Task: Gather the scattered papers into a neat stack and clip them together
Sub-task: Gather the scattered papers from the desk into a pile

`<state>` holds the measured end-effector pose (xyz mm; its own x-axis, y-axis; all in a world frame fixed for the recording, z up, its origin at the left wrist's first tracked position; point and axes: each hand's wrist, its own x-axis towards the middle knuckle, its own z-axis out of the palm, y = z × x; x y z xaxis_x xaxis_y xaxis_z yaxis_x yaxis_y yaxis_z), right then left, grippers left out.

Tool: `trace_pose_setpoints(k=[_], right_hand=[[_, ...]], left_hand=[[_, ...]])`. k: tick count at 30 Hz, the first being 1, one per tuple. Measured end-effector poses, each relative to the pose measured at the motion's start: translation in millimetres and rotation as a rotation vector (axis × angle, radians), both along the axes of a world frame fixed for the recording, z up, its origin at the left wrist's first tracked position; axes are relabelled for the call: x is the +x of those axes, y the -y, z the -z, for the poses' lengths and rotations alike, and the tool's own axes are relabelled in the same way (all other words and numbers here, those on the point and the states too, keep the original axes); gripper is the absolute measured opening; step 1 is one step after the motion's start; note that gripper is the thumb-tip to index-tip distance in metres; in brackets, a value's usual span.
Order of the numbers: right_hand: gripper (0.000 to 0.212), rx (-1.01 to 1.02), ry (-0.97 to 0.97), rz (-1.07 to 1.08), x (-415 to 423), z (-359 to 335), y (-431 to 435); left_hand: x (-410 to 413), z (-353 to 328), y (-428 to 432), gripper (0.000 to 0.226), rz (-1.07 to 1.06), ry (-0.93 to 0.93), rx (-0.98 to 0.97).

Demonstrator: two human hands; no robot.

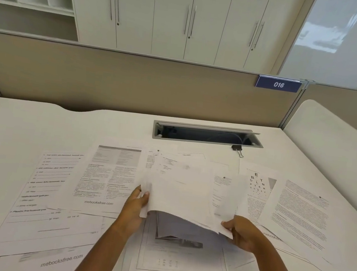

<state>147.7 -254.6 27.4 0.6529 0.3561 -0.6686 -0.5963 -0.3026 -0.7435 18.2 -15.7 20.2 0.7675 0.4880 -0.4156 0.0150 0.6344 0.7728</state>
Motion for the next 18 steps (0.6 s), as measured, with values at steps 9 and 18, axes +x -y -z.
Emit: trace_pose_setpoints(k=[9,18], right_hand=[[0.029,0.125,0.053,0.05,-3.2,8.1,5.0],[0.03,0.08,0.48,0.028,-4.1,-25.8,-9.9]], left_hand=[[-5.6,4.0,7.3,0.037,0.126,-0.283,0.576],[-1.4,-20.4,-1.2,0.033,0.309,-0.199,0.701]])
